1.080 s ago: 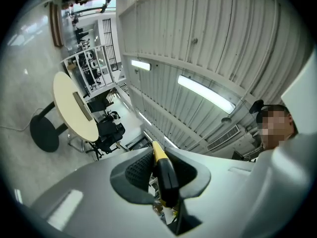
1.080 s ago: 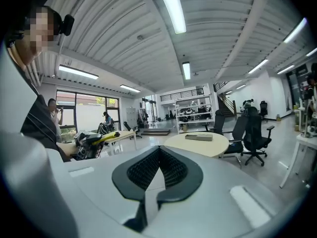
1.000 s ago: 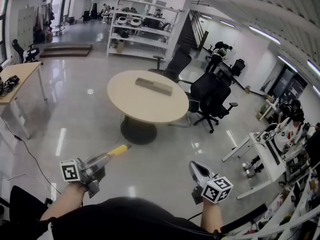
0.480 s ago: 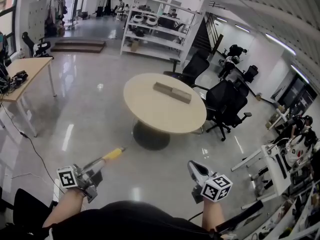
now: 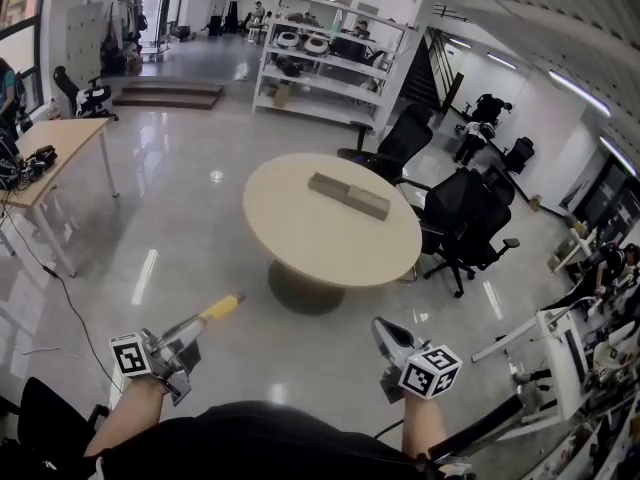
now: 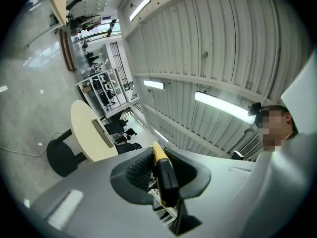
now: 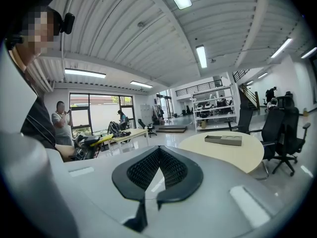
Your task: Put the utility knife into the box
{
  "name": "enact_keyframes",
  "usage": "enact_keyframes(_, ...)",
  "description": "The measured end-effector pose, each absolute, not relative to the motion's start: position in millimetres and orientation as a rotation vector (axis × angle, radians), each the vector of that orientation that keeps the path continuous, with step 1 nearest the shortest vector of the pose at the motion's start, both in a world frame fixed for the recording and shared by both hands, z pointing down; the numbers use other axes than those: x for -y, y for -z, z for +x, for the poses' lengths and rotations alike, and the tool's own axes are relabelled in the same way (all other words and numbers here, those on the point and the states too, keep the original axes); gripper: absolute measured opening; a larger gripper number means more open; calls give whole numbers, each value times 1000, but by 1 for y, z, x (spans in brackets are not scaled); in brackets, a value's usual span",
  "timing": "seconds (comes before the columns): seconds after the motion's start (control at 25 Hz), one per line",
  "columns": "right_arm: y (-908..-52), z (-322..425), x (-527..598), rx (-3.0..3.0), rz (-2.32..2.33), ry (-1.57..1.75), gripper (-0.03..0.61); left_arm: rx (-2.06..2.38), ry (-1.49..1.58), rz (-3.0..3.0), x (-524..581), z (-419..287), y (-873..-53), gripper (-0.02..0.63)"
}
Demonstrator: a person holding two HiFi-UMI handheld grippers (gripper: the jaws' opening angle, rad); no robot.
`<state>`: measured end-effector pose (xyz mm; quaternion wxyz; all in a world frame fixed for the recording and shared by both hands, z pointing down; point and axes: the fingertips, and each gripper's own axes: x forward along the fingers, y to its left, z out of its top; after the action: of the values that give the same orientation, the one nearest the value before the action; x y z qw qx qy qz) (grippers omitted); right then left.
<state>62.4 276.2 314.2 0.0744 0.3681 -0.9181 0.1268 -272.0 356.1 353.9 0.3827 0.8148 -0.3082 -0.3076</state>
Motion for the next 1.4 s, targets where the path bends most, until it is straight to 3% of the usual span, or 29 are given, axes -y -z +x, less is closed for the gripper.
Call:
enact_keyframes(0.4, -295, 185, -159, 2816, 1044, -352, 15, 767, 865, 2068, -248, -137, -322, 66)
enact_keyframes(0.64, -308, 223, -113, 2821, 1043, -399, 15, 760, 834, 2062, -202, -96, -326, 66)
enact_keyframes(0.96, -324, 224, -65, 2762, 1096, -424, 15, 708, 834, 2036, -138, -101, -343, 66)
enact_keyframes(1.4, -291, 144, 37, 2701, 1292, -334, 15, 494, 754, 2141, 17, -175, -322, 66)
